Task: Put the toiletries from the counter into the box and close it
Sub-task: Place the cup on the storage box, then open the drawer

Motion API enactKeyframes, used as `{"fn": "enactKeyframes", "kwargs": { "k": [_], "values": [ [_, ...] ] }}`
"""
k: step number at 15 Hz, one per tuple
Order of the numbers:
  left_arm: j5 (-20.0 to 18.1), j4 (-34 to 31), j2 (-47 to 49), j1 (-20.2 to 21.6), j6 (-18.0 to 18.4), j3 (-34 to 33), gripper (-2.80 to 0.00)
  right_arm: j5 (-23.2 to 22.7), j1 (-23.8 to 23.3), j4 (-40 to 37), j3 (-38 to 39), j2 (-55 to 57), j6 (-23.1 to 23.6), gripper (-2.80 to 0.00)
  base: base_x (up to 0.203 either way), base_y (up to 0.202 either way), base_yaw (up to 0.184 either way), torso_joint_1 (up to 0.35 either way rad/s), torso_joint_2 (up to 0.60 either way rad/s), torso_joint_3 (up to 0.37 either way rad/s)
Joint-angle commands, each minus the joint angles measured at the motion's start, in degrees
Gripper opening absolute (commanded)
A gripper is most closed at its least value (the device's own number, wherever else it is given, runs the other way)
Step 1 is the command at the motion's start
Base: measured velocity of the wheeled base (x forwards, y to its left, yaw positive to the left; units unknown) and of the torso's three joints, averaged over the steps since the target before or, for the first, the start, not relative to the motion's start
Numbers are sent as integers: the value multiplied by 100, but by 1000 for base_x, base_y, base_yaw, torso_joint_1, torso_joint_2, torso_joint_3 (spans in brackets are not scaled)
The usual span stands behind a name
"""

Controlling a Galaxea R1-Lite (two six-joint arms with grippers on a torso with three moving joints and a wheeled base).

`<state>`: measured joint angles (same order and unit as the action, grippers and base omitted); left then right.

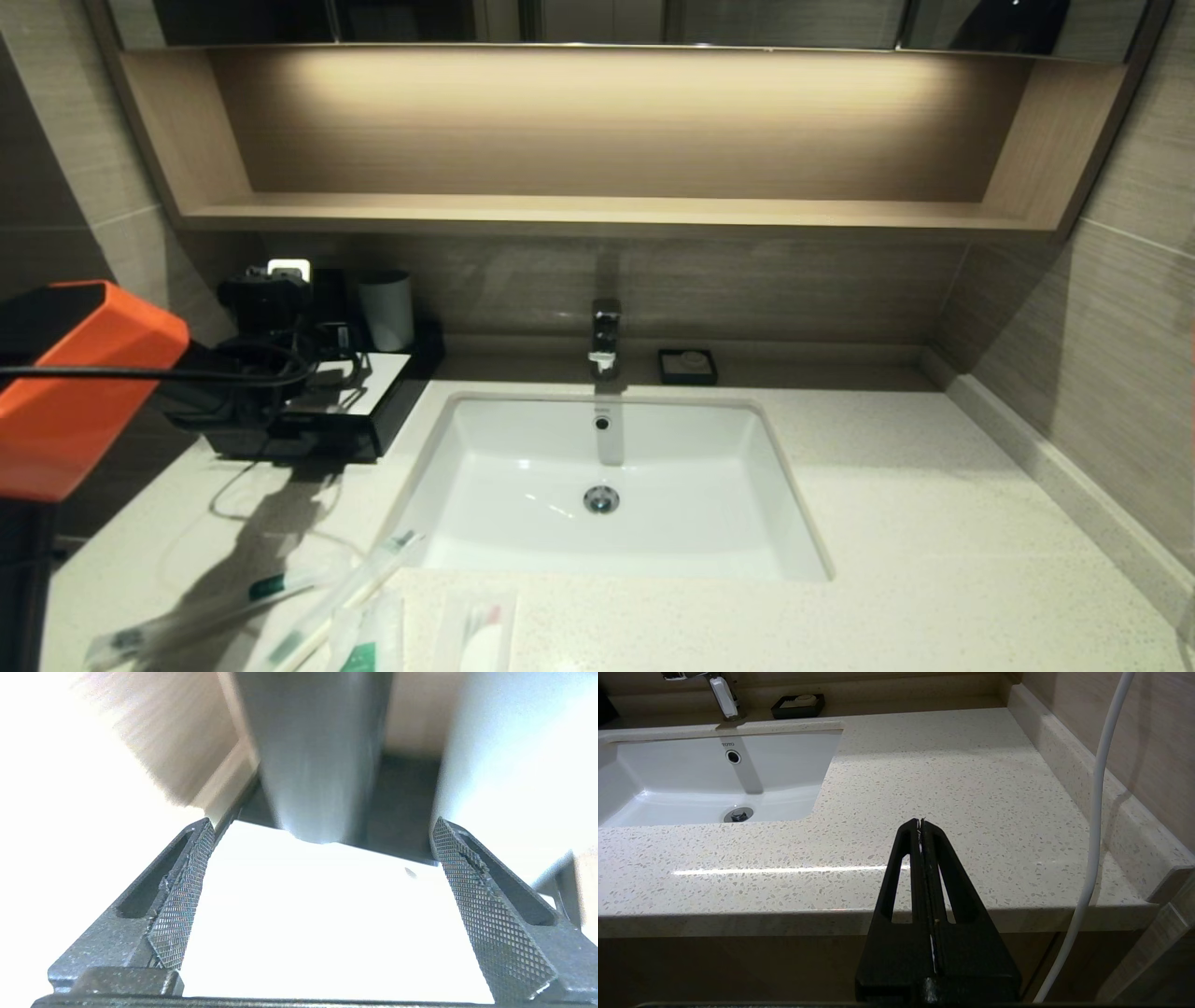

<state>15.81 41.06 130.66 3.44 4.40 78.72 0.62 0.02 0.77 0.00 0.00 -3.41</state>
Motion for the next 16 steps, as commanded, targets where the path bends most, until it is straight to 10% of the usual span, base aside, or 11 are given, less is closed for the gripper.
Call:
{"fn": "enactKeyframes", "kwargs": {
  "k": [1, 2, 3, 6, 16],
  "values": [
    [163, 214, -1051, -156, 109, -1238, 0, -1, -2, 2, 0, 0, -1, -280, 0, 0, 0, 0, 0, 0],
    [330, 339, -1439, -255, 183, -1798, -181, -1, 3, 5, 0, 7, -1, -280, 0, 0, 0, 0, 0, 0],
    [565, 494, -1843, -367, 256, -2275, -280, -1, -2, 2, 0, 0, -1, -280, 0, 0, 0, 0, 0, 0],
    [1052, 569, -2898, -652, 411, -3184, -280, -1, -2, 9, -1, 8, -1, -280, 0, 0, 0, 0, 0, 0],
    [1190, -2418, -5225, -497, 135, -3680, -280, -1, 3, 2, 0, 0, -1, -280, 0, 0, 0, 0, 0, 0]
  ]
}}
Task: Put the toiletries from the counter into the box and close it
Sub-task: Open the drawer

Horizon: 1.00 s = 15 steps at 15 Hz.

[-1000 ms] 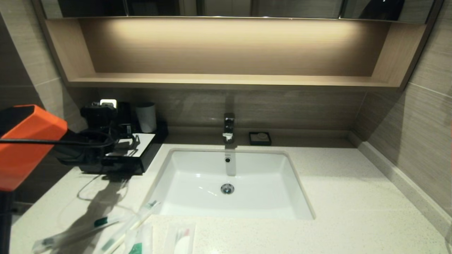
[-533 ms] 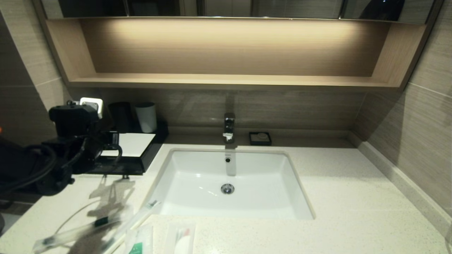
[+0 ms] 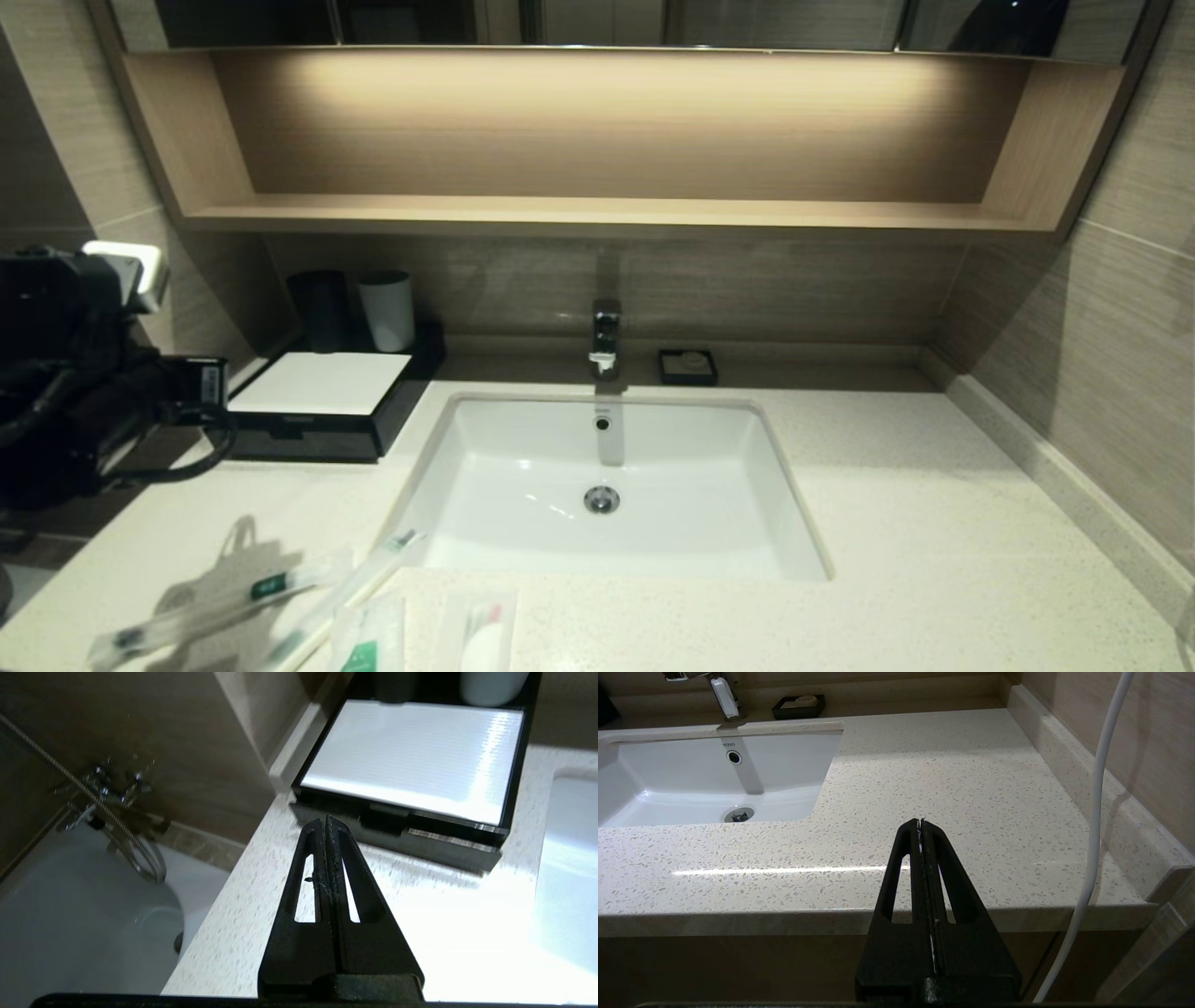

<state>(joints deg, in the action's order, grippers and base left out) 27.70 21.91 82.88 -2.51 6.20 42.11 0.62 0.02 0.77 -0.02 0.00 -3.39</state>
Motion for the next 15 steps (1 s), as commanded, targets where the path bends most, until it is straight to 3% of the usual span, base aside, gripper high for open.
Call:
{"fn": "enactKeyframes", "kwargs": {
  "k": [1, 2, 4, 7, 12, 15],
  "values": [
    [-60, -1051, -581, 174, -155, -28, -280, -1, 6, 2, 2, 4, -4, -280, 0, 0, 0, 0, 0, 0],
    [-300, -1489, -645, 288, -370, -38, -280, -1, 6, 2, 2, 0, -4, -280, 0, 0, 0, 0, 0, 0],
    [-1037, -1661, -485, 648, -637, -77, -280, -1, -2, 2, 2, 7, -4, -280, 0, 0, 0, 0, 0, 0],
    [-1425, -1562, 159, 880, -695, -153, -280, -1, 2, 3, 2, 7, -4, -280, 0, 0, 0, 0, 0, 0],
    [-2182, 163, 1682, 1108, -697, -140, -280, -1, 6, 2, 2, 7, -4, -280, 0, 0, 0, 0, 0, 0],
    [-2351, 410, 2220, 1171, -704, 108, -280, -1, 6, 2, 2, 9, -4, -280, 0, 0, 0, 0, 0, 0]
  ]
}}
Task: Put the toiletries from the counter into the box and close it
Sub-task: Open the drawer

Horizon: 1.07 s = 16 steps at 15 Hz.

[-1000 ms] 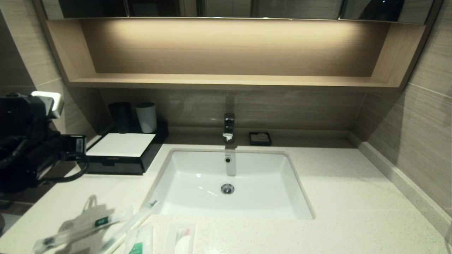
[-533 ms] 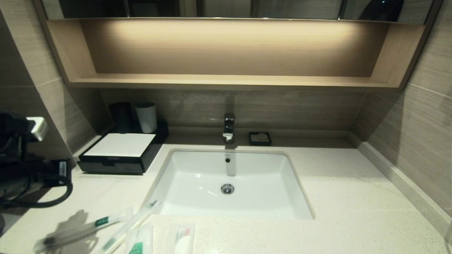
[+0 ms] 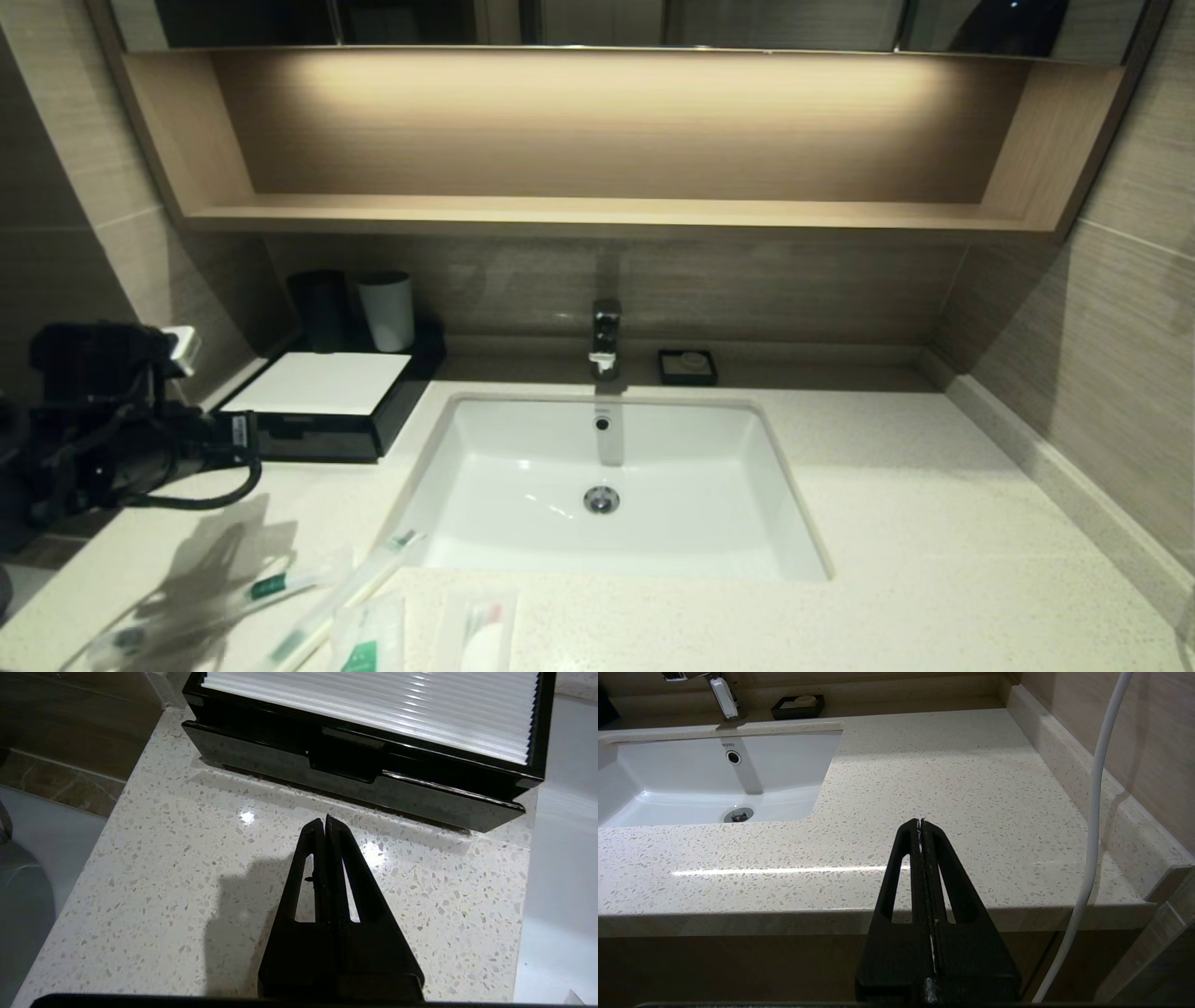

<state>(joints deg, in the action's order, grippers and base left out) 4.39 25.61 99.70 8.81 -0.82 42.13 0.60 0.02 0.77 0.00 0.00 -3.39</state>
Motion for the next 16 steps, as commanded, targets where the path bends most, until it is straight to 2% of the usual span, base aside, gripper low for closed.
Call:
{"fn": "enactKeyframes", "kwargs": {
  "k": [1, 6, 16],
  "values": [
    [-68, 80, 589, 44, 2, 148, -280, 2, -2, 2, 0, 9, -4, -280, 0, 0, 0, 0, 0, 0],
    [-89, 727, 927, 68, -2, 278, -280, 2, -2, 2, 0, 9, -4, -280, 0, 0, 0, 0, 0, 0],
    [-188, 761, 1189, 68, -28, 441, -280, 2, 3, 2, -6, 3, -4, -280, 0, 0, 0, 0, 0, 0]
  ]
}}
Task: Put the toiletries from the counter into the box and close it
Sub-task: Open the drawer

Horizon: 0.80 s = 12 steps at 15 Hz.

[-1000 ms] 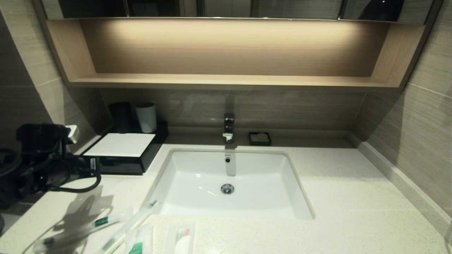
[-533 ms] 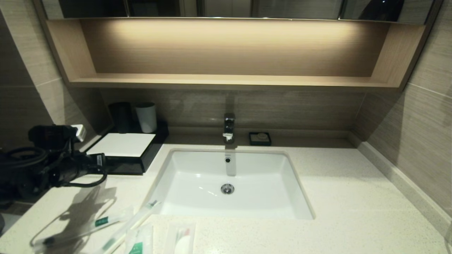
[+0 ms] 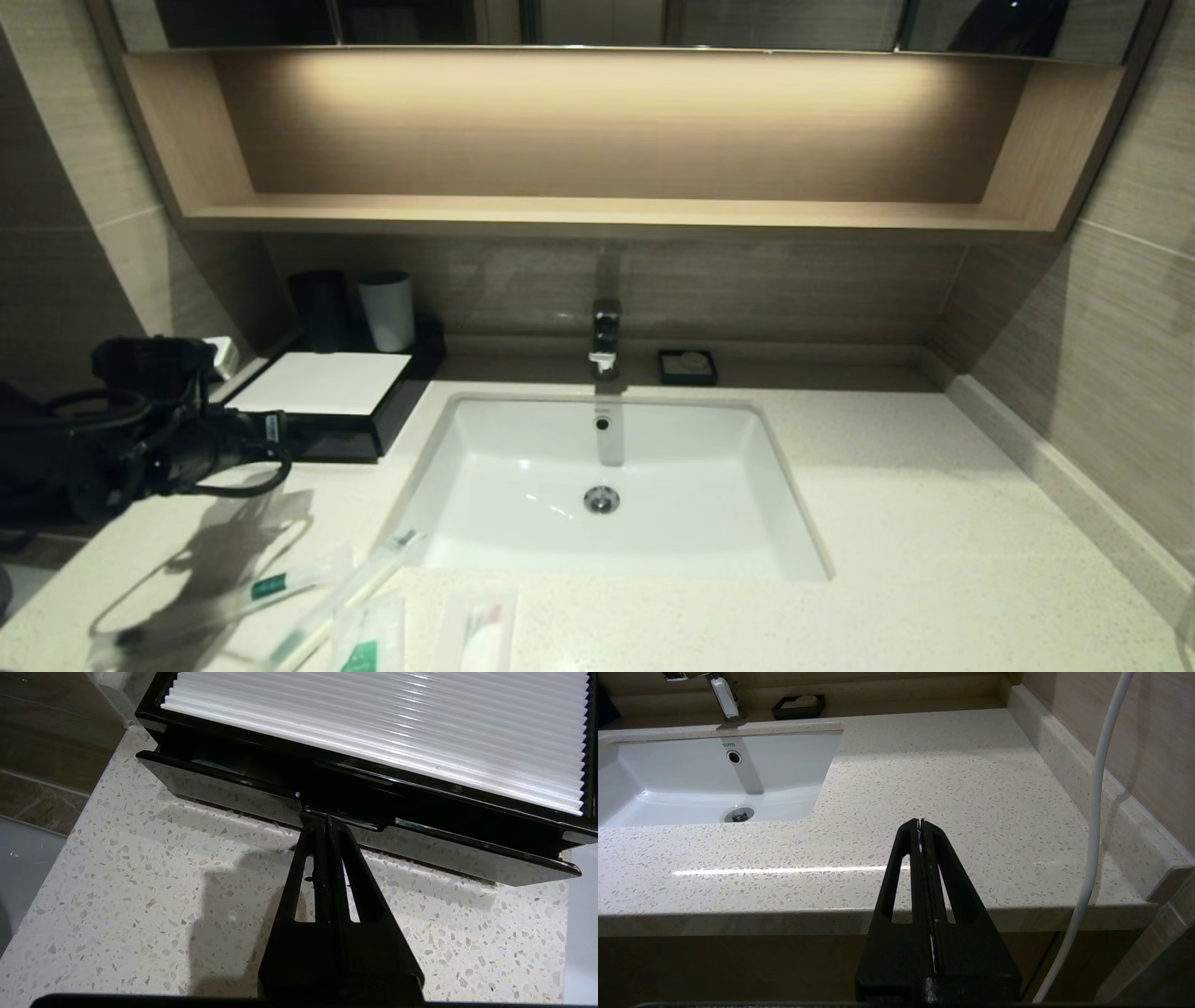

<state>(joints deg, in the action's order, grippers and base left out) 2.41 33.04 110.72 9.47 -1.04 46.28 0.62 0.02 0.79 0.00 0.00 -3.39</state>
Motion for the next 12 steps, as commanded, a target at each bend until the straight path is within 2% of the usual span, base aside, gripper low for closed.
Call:
{"fn": "enactKeyframes", "kwargs": {
  "k": [1, 5, 8, 12],
  "values": [
    [14, 19, 123, 2, -1, 65, -280, -1, -2, 0, 0, 9, -4, -280, 0, 0, 0, 0, 0, 0],
    [-3, 27, 248, -7, -1, 179, -280, -1, 6, 1, 0, 9, -4, -280, 0, 0, 0, 0, 0, 0],
    [-214, 33, 318, -3, -10, 233, -280, -1, -2, 5, 0, 9, -4, -280, 0, 0, 0, 0, 0, 0],
    [-218, 34, 484, 2, -28, 417, -280, -1, 6, 1, 0, 9, -4, -280, 0, 0, 0, 0, 0, 0]
  ]
}}
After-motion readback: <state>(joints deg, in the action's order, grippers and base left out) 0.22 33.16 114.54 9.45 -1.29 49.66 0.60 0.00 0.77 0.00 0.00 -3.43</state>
